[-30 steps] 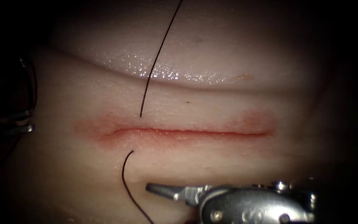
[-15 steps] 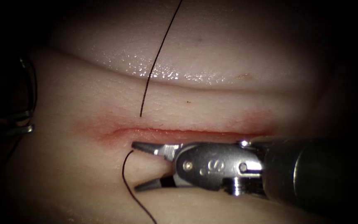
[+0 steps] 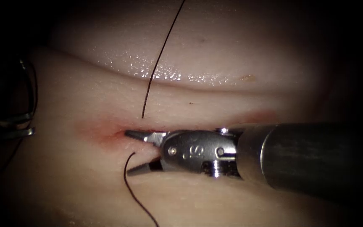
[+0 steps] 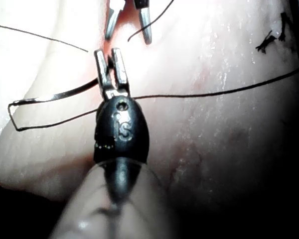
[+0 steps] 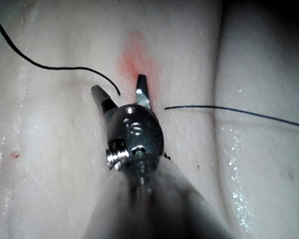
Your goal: Wound Closure
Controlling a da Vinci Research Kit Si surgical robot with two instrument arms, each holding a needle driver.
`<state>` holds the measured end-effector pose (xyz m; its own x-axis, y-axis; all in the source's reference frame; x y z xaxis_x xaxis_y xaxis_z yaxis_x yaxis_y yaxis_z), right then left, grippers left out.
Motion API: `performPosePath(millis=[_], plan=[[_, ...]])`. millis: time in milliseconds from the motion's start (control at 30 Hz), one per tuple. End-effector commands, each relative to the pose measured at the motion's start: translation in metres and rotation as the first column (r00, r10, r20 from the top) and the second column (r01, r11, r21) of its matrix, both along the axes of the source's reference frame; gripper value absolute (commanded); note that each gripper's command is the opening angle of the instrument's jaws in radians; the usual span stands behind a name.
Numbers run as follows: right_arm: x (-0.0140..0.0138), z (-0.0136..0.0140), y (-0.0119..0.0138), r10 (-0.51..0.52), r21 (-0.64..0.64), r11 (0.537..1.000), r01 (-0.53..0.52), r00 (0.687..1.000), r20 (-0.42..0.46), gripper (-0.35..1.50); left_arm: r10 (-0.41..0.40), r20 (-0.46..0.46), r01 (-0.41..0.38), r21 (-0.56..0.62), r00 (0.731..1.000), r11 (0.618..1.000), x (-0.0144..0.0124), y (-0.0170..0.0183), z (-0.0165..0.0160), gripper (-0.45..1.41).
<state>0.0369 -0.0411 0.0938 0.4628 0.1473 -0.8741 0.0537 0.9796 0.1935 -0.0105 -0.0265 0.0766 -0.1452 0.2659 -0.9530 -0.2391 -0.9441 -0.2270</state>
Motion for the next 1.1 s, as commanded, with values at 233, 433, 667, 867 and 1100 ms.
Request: performPosePath(millis=[233,433,667,867,1100], plan=[[0.0002,0.0004,-0.0008,-0.04,0.023,0.999,0.041,0.999,-0.019,-0.35,0.002,-0.001,-0.002,0.002,1.0,1.0,-0.0006,-0.0005,0.0007,-0.45],[0.0002,0.0,-0.0011,-0.05,0.022,0.998,0.051,0.998,-0.028,-0.35,0.002,-0.001,-0.002,0.002,1.0,1.0,-0.0006,-0.0006,0.0006,-0.45],[-0.0017,-0.0031,-0.0032,-0.073,0.026,0.997,0.074,0.996,-0.048,-0.35,0.007,0.0,-0.007,0.003,1.0,1.0,-0.0006,-0.0006,0.0006,-0.45],[-0.0032,-0.0078,-0.0068,-0.116,0.02,0.993,0.118,0.99,-0.077,-0.35,0.009,-0.002,-0.009,0.001,1.0,1.0,-0.0005,-0.0007,0.0007,-0.45],[-0.0033,-0.0132,-0.011,-0.188,0.016,0.982,0.19,0.978,-0.087,-0.35,0.015,-0.004,-0.015,0.0,1.0,1.0,-0.0005,-0.0008,0.001,-0.45]])
